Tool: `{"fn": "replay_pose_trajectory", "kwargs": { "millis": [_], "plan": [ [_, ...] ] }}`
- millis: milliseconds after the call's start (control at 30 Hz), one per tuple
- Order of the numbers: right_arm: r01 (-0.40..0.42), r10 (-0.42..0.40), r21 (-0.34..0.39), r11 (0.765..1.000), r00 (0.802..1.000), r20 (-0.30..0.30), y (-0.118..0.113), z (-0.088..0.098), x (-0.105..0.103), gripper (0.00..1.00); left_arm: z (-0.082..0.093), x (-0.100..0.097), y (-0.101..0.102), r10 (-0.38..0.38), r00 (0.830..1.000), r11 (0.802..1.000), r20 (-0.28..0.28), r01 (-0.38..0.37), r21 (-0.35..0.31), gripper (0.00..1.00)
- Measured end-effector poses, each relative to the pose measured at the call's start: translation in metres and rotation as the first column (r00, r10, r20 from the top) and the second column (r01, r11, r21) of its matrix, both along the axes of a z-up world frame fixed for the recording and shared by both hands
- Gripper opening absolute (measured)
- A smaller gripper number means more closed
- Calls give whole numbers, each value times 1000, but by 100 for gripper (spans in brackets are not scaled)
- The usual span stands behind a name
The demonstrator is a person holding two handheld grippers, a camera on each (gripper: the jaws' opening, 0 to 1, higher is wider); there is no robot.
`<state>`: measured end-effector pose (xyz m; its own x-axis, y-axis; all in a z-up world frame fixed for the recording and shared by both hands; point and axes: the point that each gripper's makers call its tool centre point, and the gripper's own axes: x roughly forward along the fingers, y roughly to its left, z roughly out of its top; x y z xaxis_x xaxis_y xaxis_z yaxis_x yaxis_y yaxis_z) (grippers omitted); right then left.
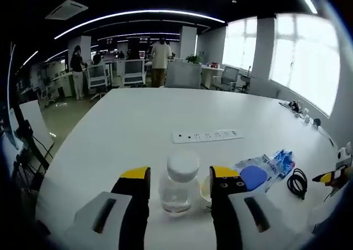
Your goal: Arrange the tabletop items into an orderly group along one side of the table until the central work area is clear of visible clutter.
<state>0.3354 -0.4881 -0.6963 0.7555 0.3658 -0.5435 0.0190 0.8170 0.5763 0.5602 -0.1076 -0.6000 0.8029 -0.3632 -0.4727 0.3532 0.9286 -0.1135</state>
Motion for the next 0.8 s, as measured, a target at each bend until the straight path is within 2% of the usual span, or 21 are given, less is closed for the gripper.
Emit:
{"fn": "replay_pose_trajectory", "kwargs": {
  "millis": [100,267,333,433,567,700,767,800],
  "plan": [
    [-19,19,-15,1000,1000,12,1,5,3,61,2,-6,2,-8,1000,1000,18,8,-6,52],
    [-45,46,-39,998,998,30,2,15,9,64,12,-19,1,-11,999,996,33,14,-86,76],
    [-59,61,-53,997,998,34,2,20,11,65,13,-25,1,-28,999,996,30,30,-86,82],
    [-81,84,-77,994,995,45,2,30,13,67,15,-41,4,-61,998,995,34,63,-73,87],
    [-99,104,-100,990,993,46,0,42,9,69,21,-61,15,-61,998,993,23,63,-99,89],
    [-105,114,-118,988,991,73,-2,58,5,70,31,-85,26,-59,997,994,43,62,-91,91],
    [-86,97,-117,989,992,85,-3,57,6,71,33,-93,28,-39,997,991,66,48,-124,93],
    [-83,93,-116,990,992,83,-3,54,6,71,29,-97,28,-38,997,991,61,46,-129,94]
  ]
}}
